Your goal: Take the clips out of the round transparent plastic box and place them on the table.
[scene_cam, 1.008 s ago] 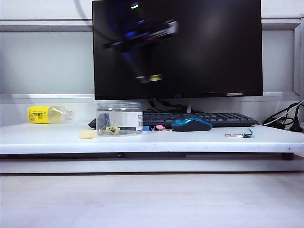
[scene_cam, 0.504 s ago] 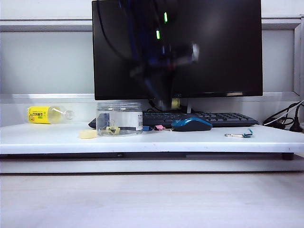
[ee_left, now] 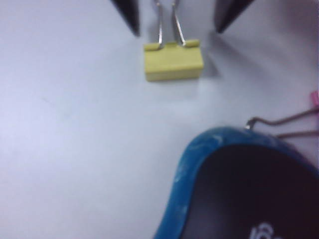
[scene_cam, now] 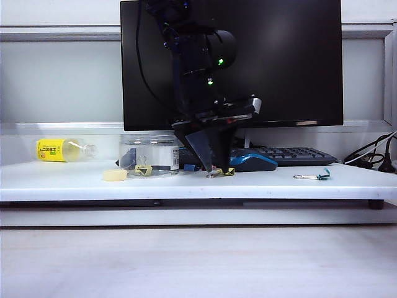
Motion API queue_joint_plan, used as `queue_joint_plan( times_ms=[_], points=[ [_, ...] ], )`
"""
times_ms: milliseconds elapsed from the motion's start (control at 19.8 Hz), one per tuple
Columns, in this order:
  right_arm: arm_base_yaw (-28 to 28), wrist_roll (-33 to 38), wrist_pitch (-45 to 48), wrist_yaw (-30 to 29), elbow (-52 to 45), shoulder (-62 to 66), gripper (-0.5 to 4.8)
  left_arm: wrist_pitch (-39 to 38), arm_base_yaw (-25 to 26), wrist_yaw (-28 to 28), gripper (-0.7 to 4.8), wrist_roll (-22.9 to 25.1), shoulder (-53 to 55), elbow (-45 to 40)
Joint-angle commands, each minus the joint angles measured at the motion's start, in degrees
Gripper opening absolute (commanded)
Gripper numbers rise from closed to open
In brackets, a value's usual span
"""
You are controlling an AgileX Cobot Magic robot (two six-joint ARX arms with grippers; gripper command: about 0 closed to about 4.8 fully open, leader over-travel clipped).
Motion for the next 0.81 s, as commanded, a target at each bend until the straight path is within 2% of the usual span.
queue_joint_plan(
  times_ms=[50,151,302,353,453,554,806],
  points=[
    [0.0,-0.3,0.3,0.0,0.1,0.0,1.07,-0.3,-0.1,0.0,1.86,0.0,-0.8,0.3],
    [0.0,-0.3,0.3,0.0,0.1,0.0,1.07,-0.1,-0.1,0.1,1.86,0.0,-1.5,0.3],
    [0.0,-0.3,0.3,0.0,0.1,0.0,1.07,0.7,-0.2,3.5,1.86,-0.1,-5.2,0.5],
    [0.0,-0.3,0.3,0.0,0.1,0.0,1.07,0.4,-0.2,2.9,1.86,-0.1,-6.4,0.9],
    [0.0,-0.3,0.3,0.0,0.1,0.0,1.07,-1.7,0.4,-2.7,1.85,0.1,-10.6,1.1],
    [0.0,-0.3,0.3,0.0,0.1,0.0,1.07,-4.7,2.6,-5.1,1.85,0.4,-13.4,1.1],
    [0.0,-0.2,0.3,-0.1,0.1,0.0,1.07,-12.1,9.8,-4.7,1.85,0.0,-13.6,0.9]
  ],
)
